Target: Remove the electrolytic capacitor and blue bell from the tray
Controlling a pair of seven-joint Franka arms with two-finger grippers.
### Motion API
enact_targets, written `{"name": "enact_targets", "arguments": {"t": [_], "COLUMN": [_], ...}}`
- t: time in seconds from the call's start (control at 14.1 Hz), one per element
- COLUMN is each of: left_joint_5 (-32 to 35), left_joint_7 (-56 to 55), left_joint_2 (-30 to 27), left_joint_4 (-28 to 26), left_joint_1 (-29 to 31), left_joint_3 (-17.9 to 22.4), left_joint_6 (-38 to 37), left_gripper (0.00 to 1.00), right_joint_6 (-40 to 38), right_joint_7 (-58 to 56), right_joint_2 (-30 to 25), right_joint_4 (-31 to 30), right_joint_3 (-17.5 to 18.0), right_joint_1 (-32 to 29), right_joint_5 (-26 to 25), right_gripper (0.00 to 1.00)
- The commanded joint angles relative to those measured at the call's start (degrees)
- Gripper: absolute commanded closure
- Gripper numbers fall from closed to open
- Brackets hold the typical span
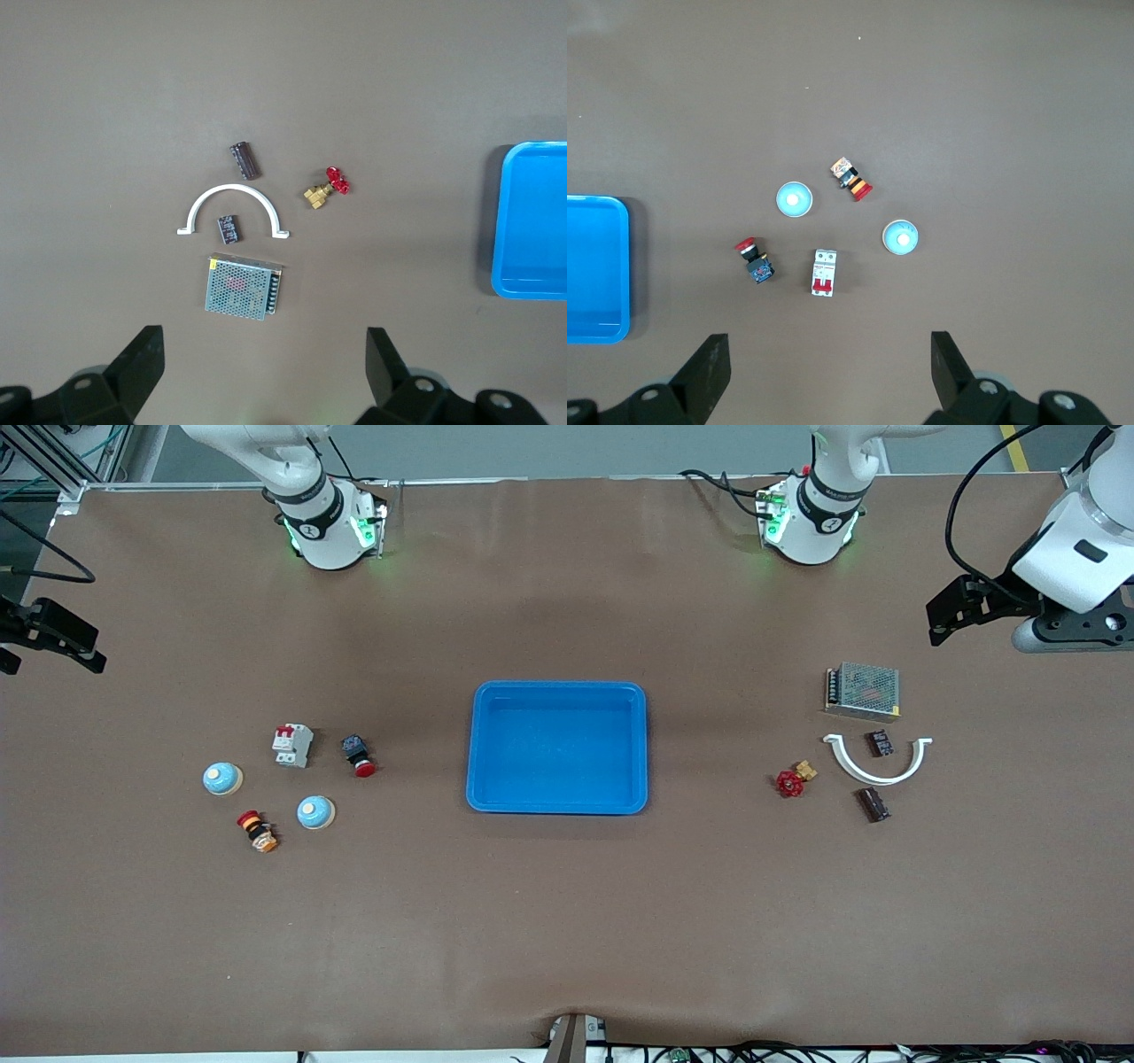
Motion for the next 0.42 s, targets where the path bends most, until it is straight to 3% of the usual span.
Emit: {"name": "enact_targets", "arguments": {"t": [0.0, 0.35], "left_joint_5": [-1.9, -1.9], "left_joint_7": [0.8, 1.0], "left_joint_2": [-0.7, -0.6], "left_joint_4": [0.7, 1.2], "left_joint_1": [0.4, 0.8], "left_joint_3": [0.4, 0.4], "left_joint_6": [-0.8, -0.8], "left_gripper": [0.0, 0.0], "right_joint_6": [-0.5, -0.5], "right_joint_7": [-0.2, -0.2], "right_joint_2": [0.4, 0.4], "right_joint_4": [1.4, 1.4], "right_joint_3": [-0.2, -0.2], "right_joint_1": [0.1, 0.1], "right_joint_5": [0.6, 0.6], "right_gripper": [0.0, 0.0]}}
